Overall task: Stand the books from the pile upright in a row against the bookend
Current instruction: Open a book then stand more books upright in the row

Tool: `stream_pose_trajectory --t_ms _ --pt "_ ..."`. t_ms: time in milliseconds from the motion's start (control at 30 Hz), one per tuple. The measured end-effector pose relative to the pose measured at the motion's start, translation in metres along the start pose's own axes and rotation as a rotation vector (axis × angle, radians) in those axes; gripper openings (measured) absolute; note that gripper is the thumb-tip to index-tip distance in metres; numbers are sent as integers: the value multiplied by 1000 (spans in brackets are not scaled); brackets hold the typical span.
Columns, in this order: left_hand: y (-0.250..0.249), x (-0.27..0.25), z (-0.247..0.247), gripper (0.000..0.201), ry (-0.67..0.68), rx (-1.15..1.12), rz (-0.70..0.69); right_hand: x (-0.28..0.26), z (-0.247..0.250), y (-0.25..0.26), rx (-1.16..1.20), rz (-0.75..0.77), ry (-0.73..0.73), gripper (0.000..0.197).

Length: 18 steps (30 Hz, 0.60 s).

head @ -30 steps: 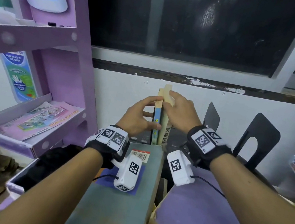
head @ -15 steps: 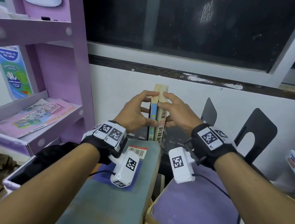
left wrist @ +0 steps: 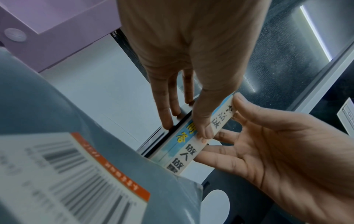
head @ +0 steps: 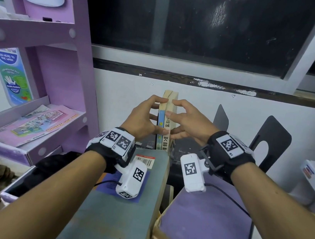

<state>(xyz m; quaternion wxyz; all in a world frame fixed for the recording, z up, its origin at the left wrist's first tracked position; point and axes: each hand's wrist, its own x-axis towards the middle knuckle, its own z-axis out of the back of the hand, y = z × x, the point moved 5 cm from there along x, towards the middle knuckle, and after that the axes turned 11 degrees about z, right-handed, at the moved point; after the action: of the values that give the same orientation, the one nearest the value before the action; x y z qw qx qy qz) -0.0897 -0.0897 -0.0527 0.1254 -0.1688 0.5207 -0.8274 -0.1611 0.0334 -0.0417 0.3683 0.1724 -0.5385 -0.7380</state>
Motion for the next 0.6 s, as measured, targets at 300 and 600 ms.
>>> stream_pose_trajectory --t_ms 300,600 --pt "2 2 2 82 -5 28 -4 3 -2 -3 -17 11 -5 53" --pt "1 3 2 81 10 51 -21 3 -4 -3 -49 6 -5 53"
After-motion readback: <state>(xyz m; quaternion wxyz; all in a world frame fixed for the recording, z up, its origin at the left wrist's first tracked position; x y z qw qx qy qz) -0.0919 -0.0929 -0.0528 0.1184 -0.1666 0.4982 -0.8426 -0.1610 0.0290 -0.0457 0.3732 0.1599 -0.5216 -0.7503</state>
